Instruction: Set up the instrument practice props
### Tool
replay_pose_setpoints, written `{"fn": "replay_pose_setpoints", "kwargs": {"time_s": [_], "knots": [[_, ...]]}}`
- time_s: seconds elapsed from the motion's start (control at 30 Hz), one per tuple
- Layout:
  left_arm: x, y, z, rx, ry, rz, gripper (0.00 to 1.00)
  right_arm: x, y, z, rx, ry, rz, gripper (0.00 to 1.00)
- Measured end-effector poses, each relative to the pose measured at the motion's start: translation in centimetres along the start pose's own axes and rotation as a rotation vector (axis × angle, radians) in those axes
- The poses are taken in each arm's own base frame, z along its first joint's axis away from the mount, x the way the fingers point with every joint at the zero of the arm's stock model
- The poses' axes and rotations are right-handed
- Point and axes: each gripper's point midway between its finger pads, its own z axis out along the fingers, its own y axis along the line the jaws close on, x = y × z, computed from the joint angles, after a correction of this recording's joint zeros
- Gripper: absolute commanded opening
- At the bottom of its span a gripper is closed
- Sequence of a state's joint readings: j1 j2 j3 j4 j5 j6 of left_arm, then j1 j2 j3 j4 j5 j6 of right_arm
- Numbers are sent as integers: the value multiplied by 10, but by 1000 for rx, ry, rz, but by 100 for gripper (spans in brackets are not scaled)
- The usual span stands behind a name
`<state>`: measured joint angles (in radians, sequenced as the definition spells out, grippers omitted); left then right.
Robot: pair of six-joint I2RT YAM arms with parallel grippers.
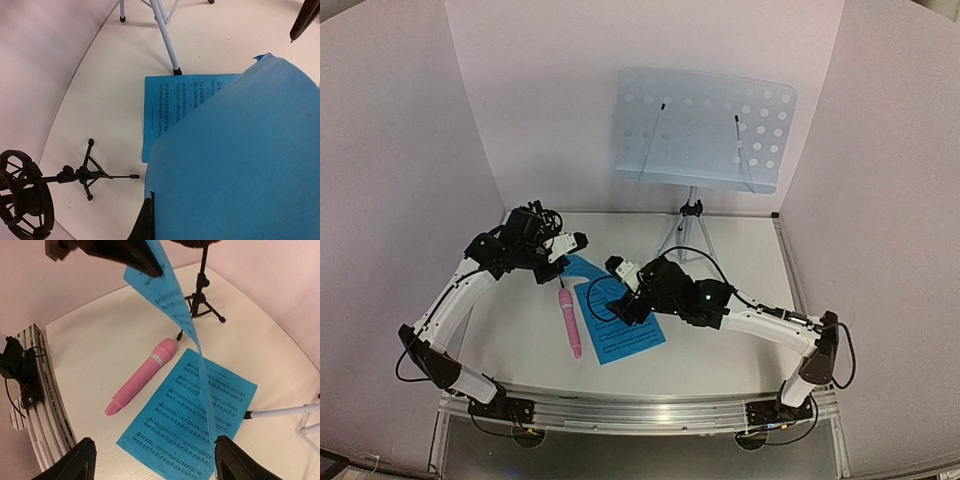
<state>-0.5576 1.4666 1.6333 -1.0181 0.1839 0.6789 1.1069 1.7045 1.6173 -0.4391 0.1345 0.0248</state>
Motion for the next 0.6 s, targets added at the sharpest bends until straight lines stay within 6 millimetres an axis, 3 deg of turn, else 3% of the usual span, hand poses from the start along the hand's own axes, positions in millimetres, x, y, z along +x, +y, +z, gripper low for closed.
{"fn": "replay_pose_setpoints", "kwargs": {"time_s": [0.17,0.4,0.43,0.5,0.6], "knots": [[-4,-9,-3,28,11,6,0,-30,0,4,11,-57,-63,81],[-2,-23,-4,89,14,14,0,-18,-19,30,58,-7,-104,74],[-3,-25,-4,100,11,15,0,-15,-23,33,64,3,-106,70],[-3,-29,-4,124,6,20,0,-10,-29,38,71,18,-106,52],[-4,-35,-5,154,-8,32,0,-7,-34,40,71,29,-109,10]]}}
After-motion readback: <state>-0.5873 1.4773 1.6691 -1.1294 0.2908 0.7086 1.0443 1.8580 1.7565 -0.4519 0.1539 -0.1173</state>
